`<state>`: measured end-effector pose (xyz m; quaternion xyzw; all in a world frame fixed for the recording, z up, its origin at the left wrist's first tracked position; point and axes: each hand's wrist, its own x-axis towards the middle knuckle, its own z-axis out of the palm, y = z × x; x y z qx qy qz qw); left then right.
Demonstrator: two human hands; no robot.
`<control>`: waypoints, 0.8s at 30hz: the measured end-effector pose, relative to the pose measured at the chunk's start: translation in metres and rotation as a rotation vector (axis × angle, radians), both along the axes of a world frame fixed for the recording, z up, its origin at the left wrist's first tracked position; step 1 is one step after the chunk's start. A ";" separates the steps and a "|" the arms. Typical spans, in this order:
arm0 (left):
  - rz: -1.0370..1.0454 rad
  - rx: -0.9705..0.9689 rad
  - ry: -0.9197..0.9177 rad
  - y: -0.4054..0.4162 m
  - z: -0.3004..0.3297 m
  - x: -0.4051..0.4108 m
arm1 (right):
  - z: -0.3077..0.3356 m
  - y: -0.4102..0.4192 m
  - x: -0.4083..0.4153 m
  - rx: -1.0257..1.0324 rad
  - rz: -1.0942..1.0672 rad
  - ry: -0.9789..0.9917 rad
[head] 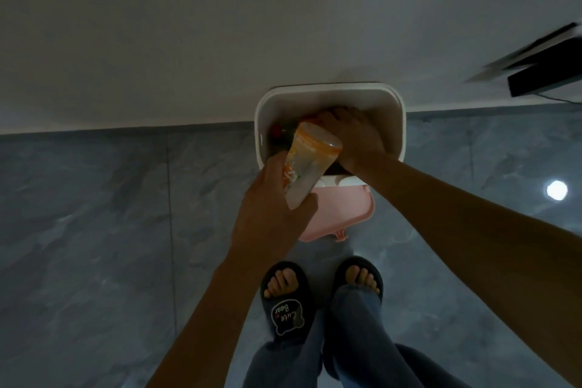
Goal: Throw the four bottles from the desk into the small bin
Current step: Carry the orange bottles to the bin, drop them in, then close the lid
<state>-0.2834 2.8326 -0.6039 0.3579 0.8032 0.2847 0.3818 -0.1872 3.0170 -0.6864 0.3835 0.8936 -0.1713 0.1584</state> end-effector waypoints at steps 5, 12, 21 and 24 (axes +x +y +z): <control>-0.090 -0.016 0.067 0.018 0.031 -0.012 | 0.052 -0.020 0.038 -0.034 -0.078 0.206; -0.402 0.031 0.324 0.101 0.056 -0.011 | 0.080 -0.062 0.093 0.006 0.091 0.099; -0.760 -0.066 0.537 0.128 -0.012 -0.002 | 0.062 -0.060 0.097 0.091 0.118 0.156; -0.773 -0.191 0.459 0.126 -0.032 -0.005 | 0.056 -0.061 0.102 0.101 0.128 0.207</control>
